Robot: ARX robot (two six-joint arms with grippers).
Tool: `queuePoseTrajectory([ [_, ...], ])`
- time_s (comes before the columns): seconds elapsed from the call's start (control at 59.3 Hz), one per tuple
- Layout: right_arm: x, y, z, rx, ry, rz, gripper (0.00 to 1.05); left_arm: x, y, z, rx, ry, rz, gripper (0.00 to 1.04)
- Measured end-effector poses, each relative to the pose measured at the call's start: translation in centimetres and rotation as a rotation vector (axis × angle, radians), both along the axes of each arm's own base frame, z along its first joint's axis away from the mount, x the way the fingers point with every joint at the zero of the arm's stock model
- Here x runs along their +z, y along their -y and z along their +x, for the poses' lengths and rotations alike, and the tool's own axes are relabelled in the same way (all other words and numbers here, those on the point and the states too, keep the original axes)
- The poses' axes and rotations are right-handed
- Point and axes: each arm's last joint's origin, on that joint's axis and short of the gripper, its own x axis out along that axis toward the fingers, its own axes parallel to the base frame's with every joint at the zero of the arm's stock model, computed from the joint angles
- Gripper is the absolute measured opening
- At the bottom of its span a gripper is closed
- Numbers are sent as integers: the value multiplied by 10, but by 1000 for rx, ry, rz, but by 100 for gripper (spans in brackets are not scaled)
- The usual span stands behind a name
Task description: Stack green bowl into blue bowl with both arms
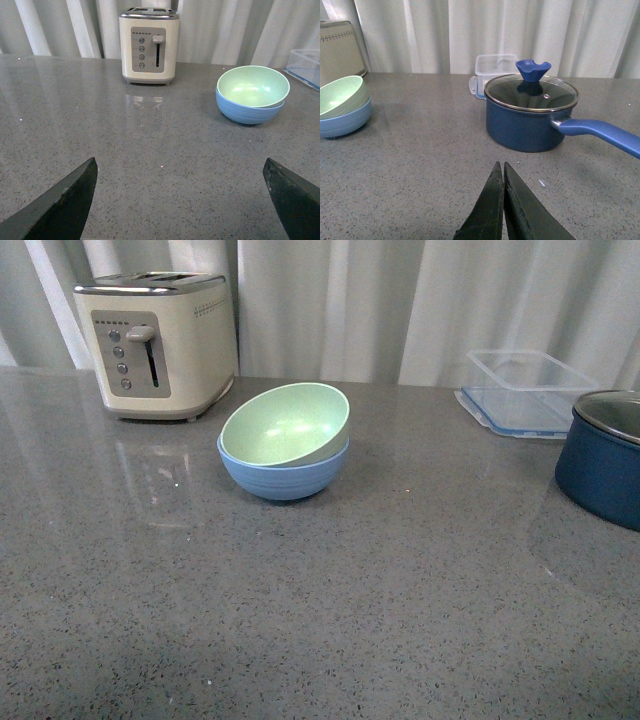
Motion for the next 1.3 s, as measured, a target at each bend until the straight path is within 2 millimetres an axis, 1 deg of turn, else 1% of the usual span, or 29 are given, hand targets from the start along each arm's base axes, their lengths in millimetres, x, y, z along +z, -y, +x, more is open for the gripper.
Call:
queuePoseTrajectory([
  [0.152,0,0,-2,0,0,0,1,0,0,0,0,0,0,98],
  [0.236,-5,0,-9,2,-36,0,1,0,0,0,0,0,0,98],
  [0.303,-3,0,-12,2,-5,0,1,0,0,0,0,0,0,98],
  [0.59,-3,0,-13,2,-6,0,1,0,0,0,0,1,0,98],
  [0.624,-3,0,-13,2,-6,-1,4,0,0,0,0,1,0,98],
  [0.658,-3,0,-13,2,-6,-1,11,0,0,0,0,1,0,98],
  [0.742,-3,0,-13,2,-6,-1,24,0,0,0,0,1,0,98],
  [0.776,-3,0,-13,2,-6,-1,31,0,0,0,0,1,0,98],
  [0.894,-3,0,-13,2,-6,-1,48,0,0,0,0,1,0,98],
  [0.927,-3,0,-13,2,-6,-1,56,0,0,0,0,1,0,98],
  [1.012,-3,0,-13,2,-6,-1,68,0,0,0,0,1,0,98],
  [1.045,-3,0,-13,2,-6,-1,75,0,0,0,0,1,0,98],
  [1.13,-3,0,-13,2,-6,-1,87,0,0,0,0,1,0,98],
  [1.163,-3,0,-13,2,-6,-1,94,0,0,0,0,1,0,98],
  [1.197,-3,0,-13,2,-6,0,97,0,0,0,0,1,0,98],
  [1.298,-3,0,-13,2,-6,0,94,0,0,0,0,1,0,98],
])
